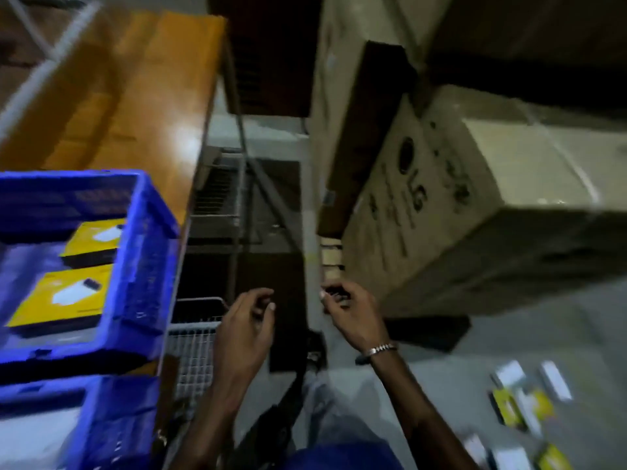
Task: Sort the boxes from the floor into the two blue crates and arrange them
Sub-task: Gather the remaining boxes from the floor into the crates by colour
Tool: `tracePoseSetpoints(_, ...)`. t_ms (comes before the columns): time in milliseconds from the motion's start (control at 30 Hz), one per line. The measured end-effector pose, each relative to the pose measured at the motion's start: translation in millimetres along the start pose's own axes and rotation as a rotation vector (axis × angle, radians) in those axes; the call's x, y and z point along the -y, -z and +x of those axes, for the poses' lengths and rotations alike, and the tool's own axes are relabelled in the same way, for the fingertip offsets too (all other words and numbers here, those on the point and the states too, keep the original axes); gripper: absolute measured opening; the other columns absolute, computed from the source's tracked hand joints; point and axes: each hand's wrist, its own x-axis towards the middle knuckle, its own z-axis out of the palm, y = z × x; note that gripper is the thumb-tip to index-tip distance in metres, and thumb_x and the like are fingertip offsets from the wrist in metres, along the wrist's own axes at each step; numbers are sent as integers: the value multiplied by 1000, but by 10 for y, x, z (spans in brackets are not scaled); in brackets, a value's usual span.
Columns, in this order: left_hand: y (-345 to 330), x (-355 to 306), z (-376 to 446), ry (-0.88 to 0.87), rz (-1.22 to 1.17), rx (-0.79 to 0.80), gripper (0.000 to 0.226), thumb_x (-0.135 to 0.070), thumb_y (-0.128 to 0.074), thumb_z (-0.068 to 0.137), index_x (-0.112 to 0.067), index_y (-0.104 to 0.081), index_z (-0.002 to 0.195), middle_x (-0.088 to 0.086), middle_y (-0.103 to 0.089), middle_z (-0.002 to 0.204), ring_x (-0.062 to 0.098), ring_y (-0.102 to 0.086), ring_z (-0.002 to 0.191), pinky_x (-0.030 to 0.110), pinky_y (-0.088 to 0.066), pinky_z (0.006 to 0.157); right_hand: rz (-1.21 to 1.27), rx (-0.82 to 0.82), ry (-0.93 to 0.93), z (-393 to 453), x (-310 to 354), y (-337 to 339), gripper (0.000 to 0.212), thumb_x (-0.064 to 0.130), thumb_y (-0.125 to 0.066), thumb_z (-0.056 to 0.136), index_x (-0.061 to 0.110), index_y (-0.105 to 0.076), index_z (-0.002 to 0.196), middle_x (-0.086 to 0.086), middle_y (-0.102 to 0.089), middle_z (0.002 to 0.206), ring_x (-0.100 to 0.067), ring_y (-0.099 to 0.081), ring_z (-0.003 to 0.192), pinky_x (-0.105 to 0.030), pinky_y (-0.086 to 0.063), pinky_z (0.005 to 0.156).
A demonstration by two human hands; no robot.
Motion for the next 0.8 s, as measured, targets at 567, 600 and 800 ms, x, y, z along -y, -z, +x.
tracePoseSetpoints(567, -2046, -1376, -2203, -410, -32, 882, 25, -23, -69, 97, -35, -64, 118, -22, -69, 93, -3, -67, 84, 26, -57, 70, 102, -629, -529, -3660, -1521, 1782, 10, 29, -74, 91, 29, -73, 101, 12, -74, 86, -3, -69, 80, -10, -48, 70)
tracePoseSetpoints(600, -2163, -1445, -2382, -420, -34, 906, 28, -23, -69, 97, -35, -63, 121, -21, -70, 96, -1, -67, 84, 27, -57, 71, 114, -660, -547, -3899, -1610, 1870, 10, 29, -75, 91, 28, -73, 101, 11, -74, 84, -3, -69, 79, -10, -48, 69)
tracePoseSetpoints(800, -2879, -2023, -3763, -471, -66, 997, 41, -32, -71, 95, -41, -55, 132, -19, -64, 115, 3, -69, 78, 36, -60, 70, 171, -802, -656, -5439, -2227, 2494, 9, 23, -77, 89, 26, -75, 97, 11, -76, 84, 0, -68, 75, -9, -48, 69)
